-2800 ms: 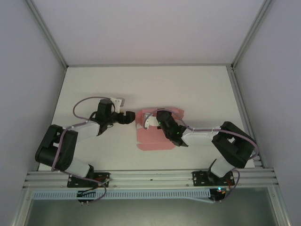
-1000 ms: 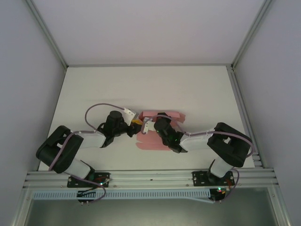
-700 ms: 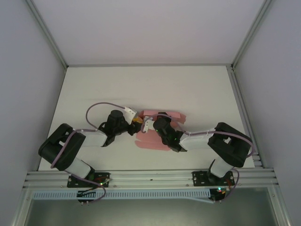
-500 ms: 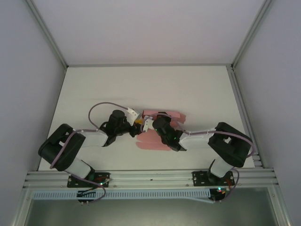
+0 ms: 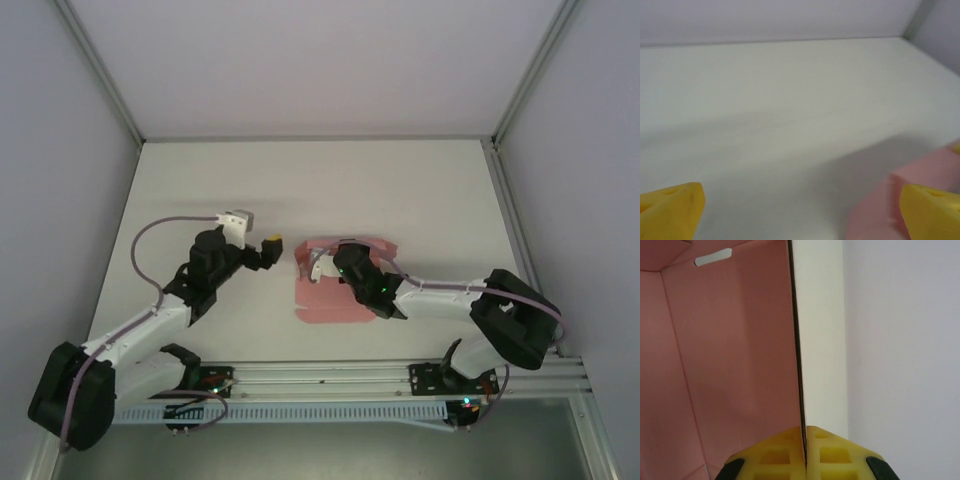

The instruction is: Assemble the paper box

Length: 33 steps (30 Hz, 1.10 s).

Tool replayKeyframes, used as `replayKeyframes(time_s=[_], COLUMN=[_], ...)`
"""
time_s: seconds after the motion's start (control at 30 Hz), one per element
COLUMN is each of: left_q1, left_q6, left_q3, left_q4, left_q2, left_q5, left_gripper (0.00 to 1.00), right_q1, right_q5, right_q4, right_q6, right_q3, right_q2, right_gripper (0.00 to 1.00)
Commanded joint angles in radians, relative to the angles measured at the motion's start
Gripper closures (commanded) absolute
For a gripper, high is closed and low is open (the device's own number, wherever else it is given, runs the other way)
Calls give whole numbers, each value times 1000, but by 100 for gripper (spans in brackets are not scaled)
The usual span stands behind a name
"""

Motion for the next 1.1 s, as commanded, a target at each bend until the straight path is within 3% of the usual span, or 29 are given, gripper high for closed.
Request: replayKeyframes(time_s=[0.0, 0.07, 0.2, 0.33, 0.43, 0.57, 0.93, 1.07], left_q1=[37, 32, -39, -125, -135, -139, -174, -174], left_q6=[-25, 6, 83, 164, 162, 153, 184, 185], left_q3=[68, 104, 132, 161, 159, 146, 79, 114], left_q4=[-176, -168, -75, -33, 10, 88, 187, 202], left_q2=[116, 215, 348, 431, 466, 482, 499, 548], left_q5=[-44, 49, 167, 205, 268, 348, 363, 333], left_gripper=[2, 12, 22, 33, 41, 43, 41, 49], right_q1=[-8, -8, -9, -17, -20, -22, -23, -23], right_q5=[-32, -29, -27, -22, -23, -22, -25, -43], right_q4=[-19, -4, 7, 4, -8, -20, -53, -72], right_q6=[28, 30, 33, 45, 52, 59, 75, 81], right_q3=[-6, -5, 1, 7, 12, 13, 12, 16], right_q2=[4, 16, 31, 42, 42, 37, 30, 31], right_gripper=[100, 100, 100, 100, 100, 100, 100, 100])
